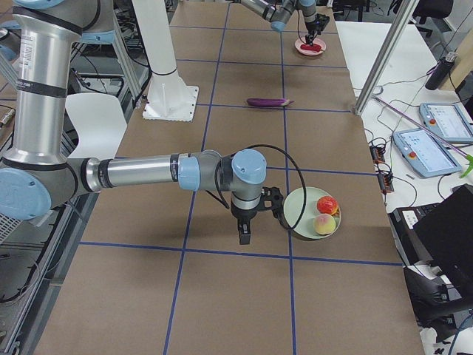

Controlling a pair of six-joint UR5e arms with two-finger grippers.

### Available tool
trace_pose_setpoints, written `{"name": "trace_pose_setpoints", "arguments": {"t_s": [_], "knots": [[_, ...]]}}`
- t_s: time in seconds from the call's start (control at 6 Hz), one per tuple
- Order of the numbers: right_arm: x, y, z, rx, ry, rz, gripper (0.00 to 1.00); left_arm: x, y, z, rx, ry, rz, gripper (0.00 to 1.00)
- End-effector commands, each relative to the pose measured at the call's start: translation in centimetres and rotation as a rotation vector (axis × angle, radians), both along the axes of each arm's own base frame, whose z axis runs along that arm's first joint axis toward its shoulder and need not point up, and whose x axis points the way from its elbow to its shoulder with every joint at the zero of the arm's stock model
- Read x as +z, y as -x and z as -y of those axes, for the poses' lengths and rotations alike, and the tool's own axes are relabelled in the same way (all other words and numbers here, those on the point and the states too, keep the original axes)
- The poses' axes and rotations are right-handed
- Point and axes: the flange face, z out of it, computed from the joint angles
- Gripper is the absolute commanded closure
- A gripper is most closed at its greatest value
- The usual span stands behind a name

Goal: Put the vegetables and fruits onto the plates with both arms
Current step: 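Return the left gripper to the purple eggplant and grasp it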

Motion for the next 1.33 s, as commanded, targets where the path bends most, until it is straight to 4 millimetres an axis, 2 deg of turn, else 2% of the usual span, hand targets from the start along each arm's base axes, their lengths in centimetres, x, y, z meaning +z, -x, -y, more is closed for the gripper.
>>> {"name": "trace_pose_setpoints", "arguments": {"t_s": [0.0, 0.33, 0.5, 0.67, 0.83, 1.0, 1.17], "knots": [[0.0, 0.0, 0.0, 0.001, 0.001, 0.005, 0.0, -7.7, -6.5, -3.8, -0.1, 0.136, -0.27, 0.0], [-0.1, 0.0, 0.1, 0.001, -0.001, 0.005, 0.0, -17.6, -17.1, -11.2, -0.226, 0.293, -0.511, 0.0], [-0.1, 0.0, 0.1, 0.002, 0.0, 0.005, 0.0, -21.4, -23.2, -15.1, -0.271, 0.323, -0.569, 0.0], [-0.1, 0.0, 0.1, 0.002, 0.0, 0.005, 0.0, -24.2, -29.5, -19.9, -0.323, 0.305, -0.591, 0.0], [-0.1, 0.0, 0.1, 0.002, 0.0, 0.005, 0.0, -26.7, -31.8, -21.6, -0.354, 0.3, -0.525, 0.0], [-0.2, 0.0, 0.1, 0.002, -0.001, 0.005, 0.0, -28.6, -34.7, -24.1, -0.363, 0.296, -0.436, 0.0], [-0.2, 0.1, 0.1, 0.0, -0.001, 0.008, 0.0, -28.3, -36.0, -25.5, -0.362, 0.284, -0.403, 0.08]]}}
